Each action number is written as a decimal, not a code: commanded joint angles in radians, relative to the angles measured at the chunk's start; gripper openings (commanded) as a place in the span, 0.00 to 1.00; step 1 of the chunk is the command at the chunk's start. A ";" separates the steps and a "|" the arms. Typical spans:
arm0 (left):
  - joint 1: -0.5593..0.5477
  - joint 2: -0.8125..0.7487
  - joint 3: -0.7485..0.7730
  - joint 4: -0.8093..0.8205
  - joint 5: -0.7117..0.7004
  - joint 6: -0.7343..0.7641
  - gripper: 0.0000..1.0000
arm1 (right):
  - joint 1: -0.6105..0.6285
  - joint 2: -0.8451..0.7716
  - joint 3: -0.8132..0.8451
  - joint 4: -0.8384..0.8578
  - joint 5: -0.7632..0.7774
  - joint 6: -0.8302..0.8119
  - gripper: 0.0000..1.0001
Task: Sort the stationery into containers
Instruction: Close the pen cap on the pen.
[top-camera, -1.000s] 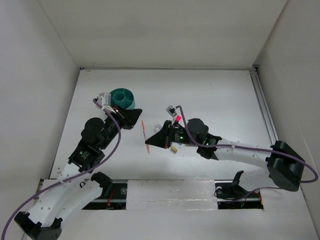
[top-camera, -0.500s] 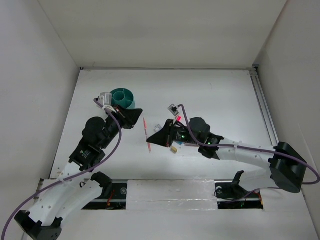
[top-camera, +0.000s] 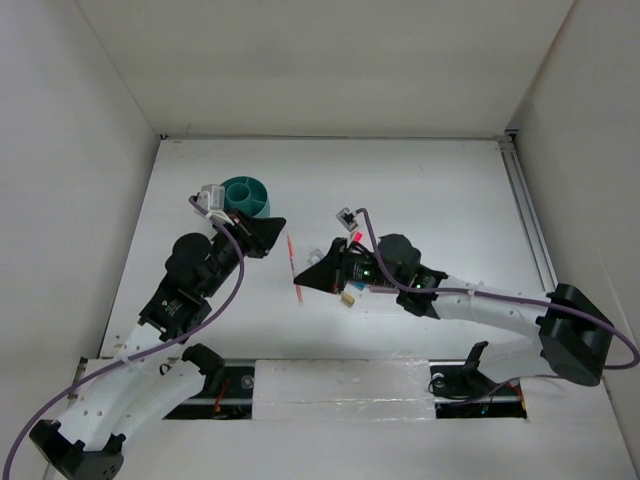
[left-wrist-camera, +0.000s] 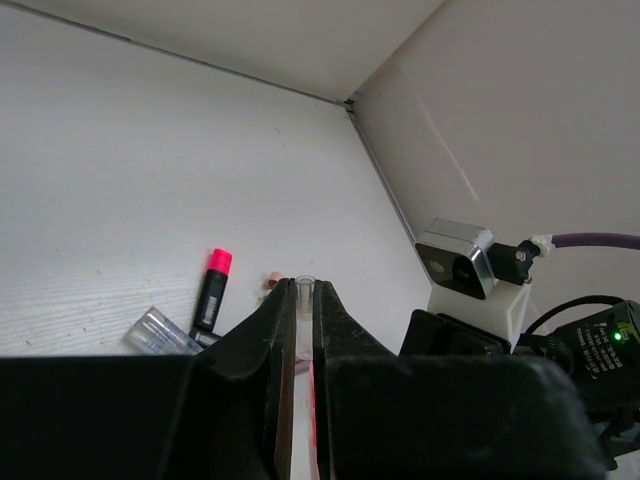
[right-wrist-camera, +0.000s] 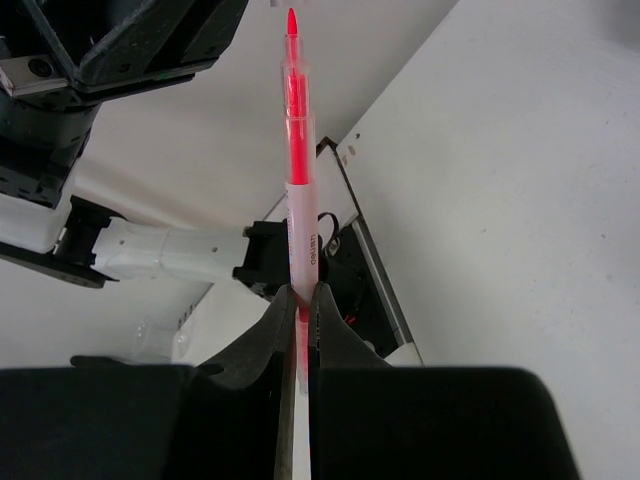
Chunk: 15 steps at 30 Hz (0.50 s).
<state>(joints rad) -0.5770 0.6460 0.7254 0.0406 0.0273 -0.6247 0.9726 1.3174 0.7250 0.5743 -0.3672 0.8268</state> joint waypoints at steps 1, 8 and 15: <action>-0.004 -0.003 -0.011 0.048 0.016 0.017 0.00 | -0.014 0.003 0.051 0.027 -0.027 -0.017 0.00; -0.004 0.006 -0.011 0.048 0.016 0.017 0.00 | -0.014 0.026 0.062 0.027 -0.039 -0.017 0.00; -0.004 0.006 -0.011 0.048 0.025 0.017 0.00 | -0.014 0.026 0.062 0.027 -0.039 -0.017 0.00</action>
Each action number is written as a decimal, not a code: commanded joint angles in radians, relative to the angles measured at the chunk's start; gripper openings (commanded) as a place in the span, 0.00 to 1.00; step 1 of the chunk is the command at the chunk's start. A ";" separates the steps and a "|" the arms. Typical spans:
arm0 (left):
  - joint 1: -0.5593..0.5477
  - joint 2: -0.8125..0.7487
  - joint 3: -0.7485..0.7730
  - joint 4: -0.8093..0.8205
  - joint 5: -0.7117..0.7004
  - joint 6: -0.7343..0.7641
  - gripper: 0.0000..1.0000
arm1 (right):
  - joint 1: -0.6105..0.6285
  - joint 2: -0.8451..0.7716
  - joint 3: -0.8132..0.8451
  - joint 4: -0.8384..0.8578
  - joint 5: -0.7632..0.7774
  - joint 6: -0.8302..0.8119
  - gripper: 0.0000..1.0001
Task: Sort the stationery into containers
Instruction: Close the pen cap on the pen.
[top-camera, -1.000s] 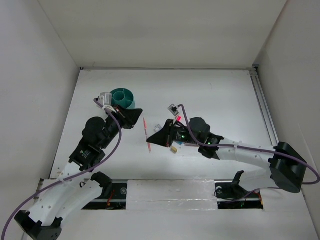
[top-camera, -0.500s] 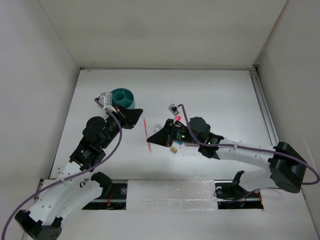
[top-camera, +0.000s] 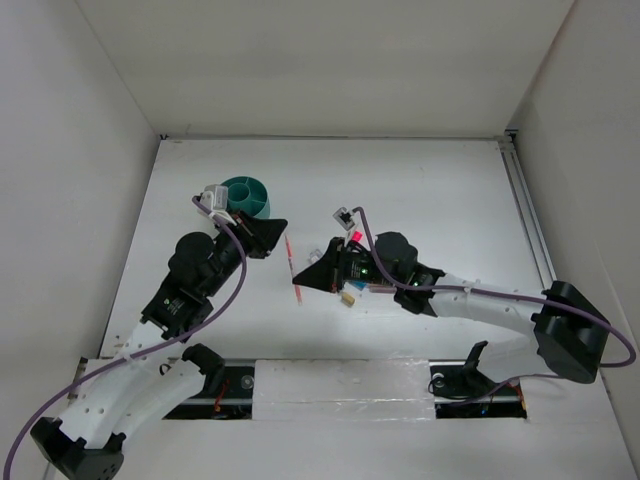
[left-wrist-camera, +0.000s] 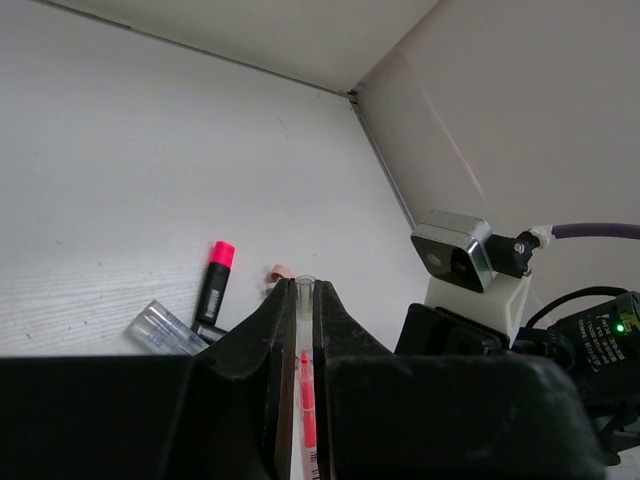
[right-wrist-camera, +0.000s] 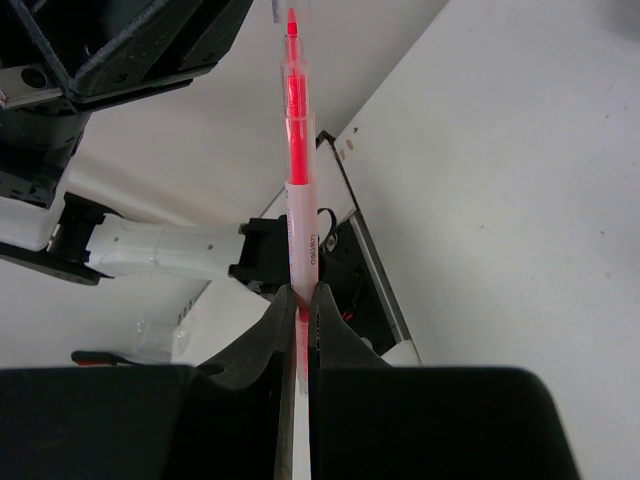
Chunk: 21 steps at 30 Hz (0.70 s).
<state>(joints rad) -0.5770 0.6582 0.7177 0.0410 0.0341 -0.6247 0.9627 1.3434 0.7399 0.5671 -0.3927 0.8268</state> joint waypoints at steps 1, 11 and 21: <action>-0.004 -0.006 -0.003 0.048 0.018 0.017 0.00 | -0.004 0.000 0.047 0.034 -0.014 -0.017 0.00; -0.004 -0.015 -0.003 0.048 0.027 0.017 0.00 | -0.042 -0.018 0.047 0.034 -0.014 -0.008 0.00; -0.004 0.004 -0.003 0.030 0.047 0.026 0.00 | -0.051 -0.009 0.075 0.034 -0.054 -0.008 0.00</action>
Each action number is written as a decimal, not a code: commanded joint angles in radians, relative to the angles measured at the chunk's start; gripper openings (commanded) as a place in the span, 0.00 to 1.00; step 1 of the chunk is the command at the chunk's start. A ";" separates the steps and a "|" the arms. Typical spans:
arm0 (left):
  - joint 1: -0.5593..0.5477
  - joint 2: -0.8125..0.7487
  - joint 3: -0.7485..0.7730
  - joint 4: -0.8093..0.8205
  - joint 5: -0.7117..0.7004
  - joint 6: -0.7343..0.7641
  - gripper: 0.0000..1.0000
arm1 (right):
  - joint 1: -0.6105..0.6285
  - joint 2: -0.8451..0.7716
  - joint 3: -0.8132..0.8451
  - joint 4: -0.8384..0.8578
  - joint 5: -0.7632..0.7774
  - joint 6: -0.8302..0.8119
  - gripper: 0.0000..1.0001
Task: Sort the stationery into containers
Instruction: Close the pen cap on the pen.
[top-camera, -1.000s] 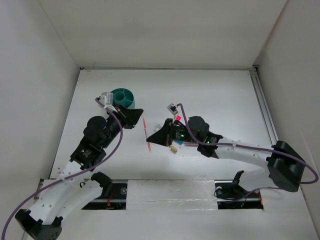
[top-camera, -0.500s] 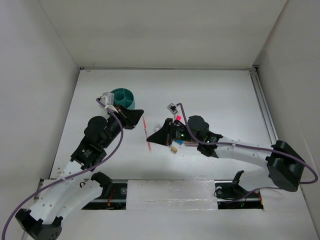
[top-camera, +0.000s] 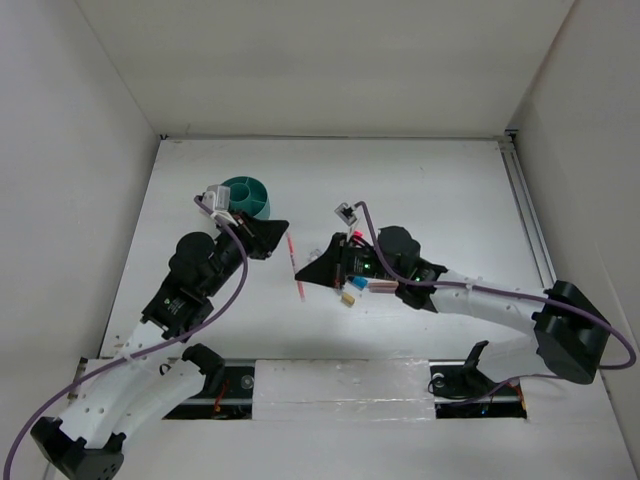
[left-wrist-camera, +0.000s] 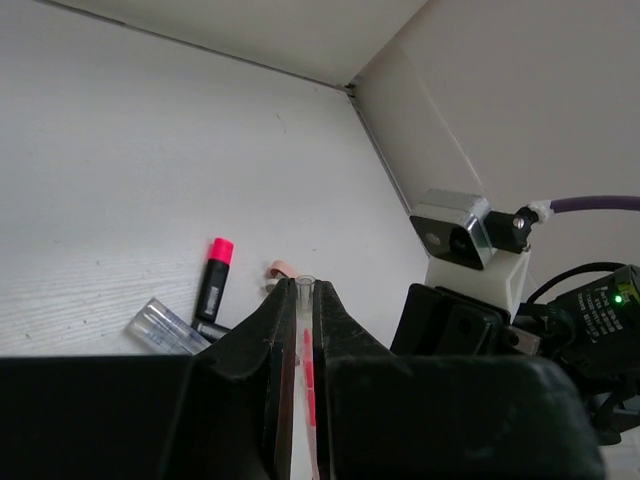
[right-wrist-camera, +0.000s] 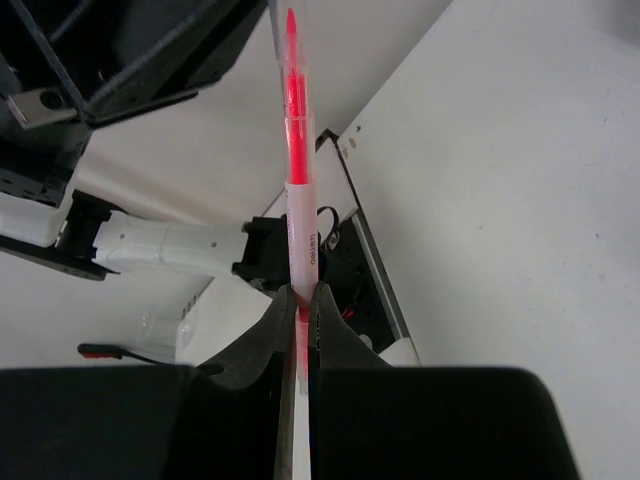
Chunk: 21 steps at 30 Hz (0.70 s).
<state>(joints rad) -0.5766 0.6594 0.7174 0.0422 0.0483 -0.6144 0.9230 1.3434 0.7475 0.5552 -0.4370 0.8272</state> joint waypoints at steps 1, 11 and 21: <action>-0.005 0.003 0.007 0.028 0.033 0.016 0.00 | -0.012 -0.009 0.067 0.046 -0.009 -0.008 0.00; -0.005 0.034 0.034 -0.015 0.032 0.016 0.00 | -0.012 0.000 0.107 0.046 -0.020 -0.037 0.00; -0.005 0.054 0.108 -0.100 0.067 0.056 0.00 | -0.021 0.010 0.116 0.046 0.037 -0.071 0.00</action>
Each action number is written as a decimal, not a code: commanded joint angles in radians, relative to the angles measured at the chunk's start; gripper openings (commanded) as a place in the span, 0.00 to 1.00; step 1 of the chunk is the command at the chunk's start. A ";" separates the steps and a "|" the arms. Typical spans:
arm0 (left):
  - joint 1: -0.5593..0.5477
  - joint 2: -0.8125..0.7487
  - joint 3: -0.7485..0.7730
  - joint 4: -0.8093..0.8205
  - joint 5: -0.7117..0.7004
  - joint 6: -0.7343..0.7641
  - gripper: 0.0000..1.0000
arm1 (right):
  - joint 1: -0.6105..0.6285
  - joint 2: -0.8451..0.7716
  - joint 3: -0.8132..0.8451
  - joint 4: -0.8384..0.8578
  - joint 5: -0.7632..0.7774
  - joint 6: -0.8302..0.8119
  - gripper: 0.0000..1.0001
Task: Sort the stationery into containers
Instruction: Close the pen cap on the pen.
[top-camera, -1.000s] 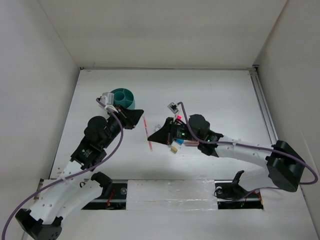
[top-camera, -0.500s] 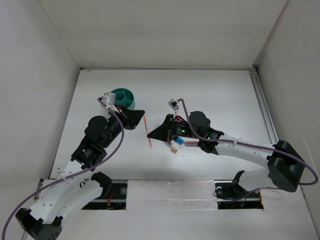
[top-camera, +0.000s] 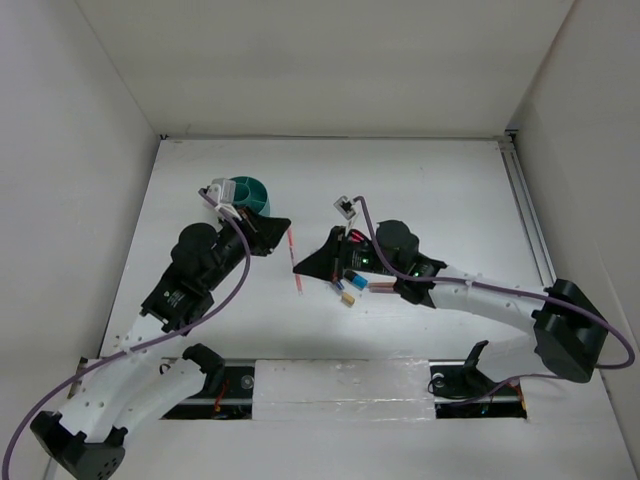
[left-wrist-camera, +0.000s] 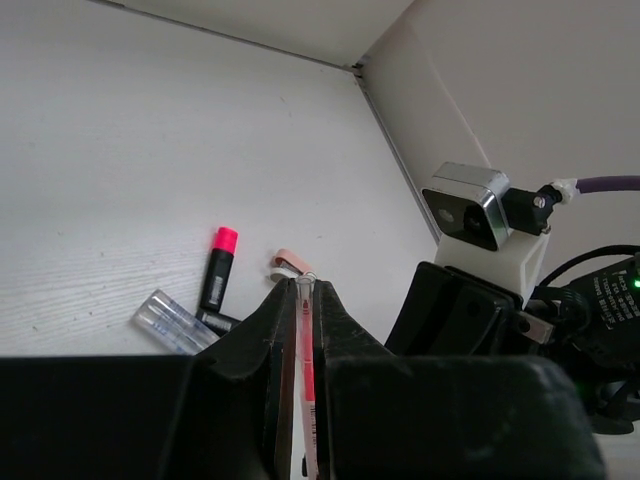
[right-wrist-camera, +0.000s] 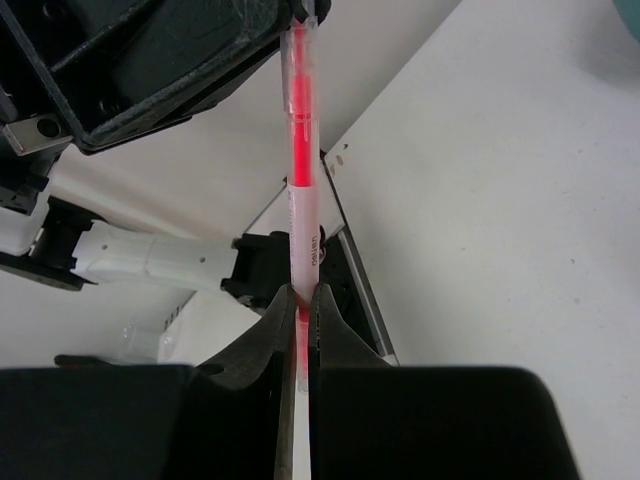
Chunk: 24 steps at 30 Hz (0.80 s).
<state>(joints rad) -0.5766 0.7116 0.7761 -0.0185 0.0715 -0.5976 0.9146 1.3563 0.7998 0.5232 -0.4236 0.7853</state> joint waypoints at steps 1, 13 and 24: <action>-0.005 0.002 0.049 -0.053 0.056 0.039 0.00 | -0.013 -0.003 0.078 0.078 0.023 -0.029 0.00; -0.005 0.042 0.098 -0.159 0.119 0.113 0.00 | -0.086 0.027 0.156 0.119 -0.086 0.017 0.00; -0.005 0.051 0.098 -0.159 0.128 0.122 0.00 | -0.135 0.020 0.216 0.132 -0.142 0.078 0.00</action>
<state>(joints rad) -0.5694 0.7582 0.8669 -0.0544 0.1017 -0.5060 0.8154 1.3964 0.9073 0.4797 -0.6289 0.8375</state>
